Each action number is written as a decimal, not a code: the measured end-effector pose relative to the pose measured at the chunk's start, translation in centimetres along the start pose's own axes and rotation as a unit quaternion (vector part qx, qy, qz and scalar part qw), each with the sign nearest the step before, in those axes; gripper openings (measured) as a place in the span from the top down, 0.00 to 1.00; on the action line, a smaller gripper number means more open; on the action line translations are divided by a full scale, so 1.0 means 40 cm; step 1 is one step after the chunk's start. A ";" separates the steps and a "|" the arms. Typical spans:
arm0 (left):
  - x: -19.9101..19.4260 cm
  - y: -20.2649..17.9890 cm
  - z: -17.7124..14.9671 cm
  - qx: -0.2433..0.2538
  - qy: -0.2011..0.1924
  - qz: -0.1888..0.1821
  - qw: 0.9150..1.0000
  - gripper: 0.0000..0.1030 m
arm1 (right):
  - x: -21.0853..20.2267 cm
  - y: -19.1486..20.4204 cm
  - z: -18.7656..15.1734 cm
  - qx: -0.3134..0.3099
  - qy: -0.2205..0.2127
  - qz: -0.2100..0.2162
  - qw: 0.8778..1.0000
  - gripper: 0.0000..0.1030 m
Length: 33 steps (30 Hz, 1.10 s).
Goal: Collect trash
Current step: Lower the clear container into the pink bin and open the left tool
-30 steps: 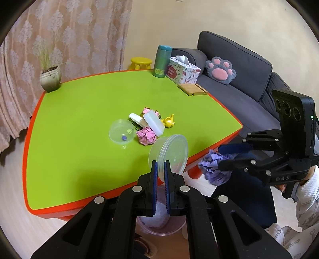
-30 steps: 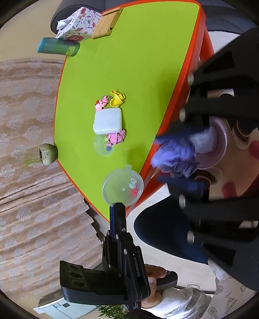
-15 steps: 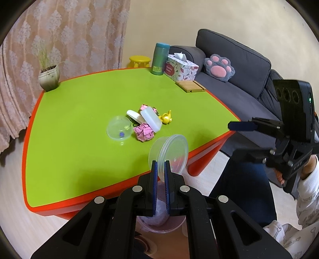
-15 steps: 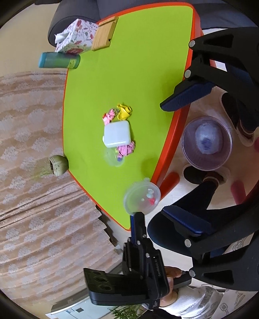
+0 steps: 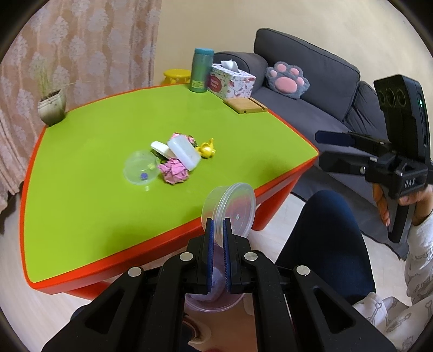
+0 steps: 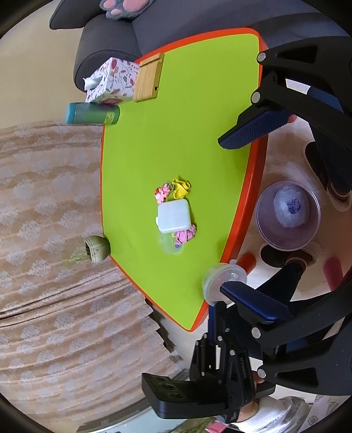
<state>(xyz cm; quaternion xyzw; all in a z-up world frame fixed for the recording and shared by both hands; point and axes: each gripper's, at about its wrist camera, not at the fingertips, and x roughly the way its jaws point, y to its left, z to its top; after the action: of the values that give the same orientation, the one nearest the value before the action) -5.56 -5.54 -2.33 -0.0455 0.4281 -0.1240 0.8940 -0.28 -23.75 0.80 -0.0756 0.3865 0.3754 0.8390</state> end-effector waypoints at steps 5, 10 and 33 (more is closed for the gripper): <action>0.003 -0.015 -0.002 0.008 0.006 -0.002 1.000 0.94 | -0.013 -0.011 -0.001 0.006 -0.006 0.000 1.000 0.06; 0.006 -0.033 -0.003 0.021 0.013 -0.004 1.000 0.87 | -0.022 -0.015 -0.002 0.010 -0.011 0.002 1.000 0.06; -0.026 0.036 0.011 -0.034 -0.037 0.039 0.998 0.07 | 0.017 -0.001 0.007 0.006 0.000 0.006 1.000 0.04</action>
<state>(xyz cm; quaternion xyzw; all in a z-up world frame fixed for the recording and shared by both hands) -5.58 -3.88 -1.53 -0.0635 0.4005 -0.0723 0.9112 0.19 -23.29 0.50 -0.0682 0.3890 0.3782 0.8373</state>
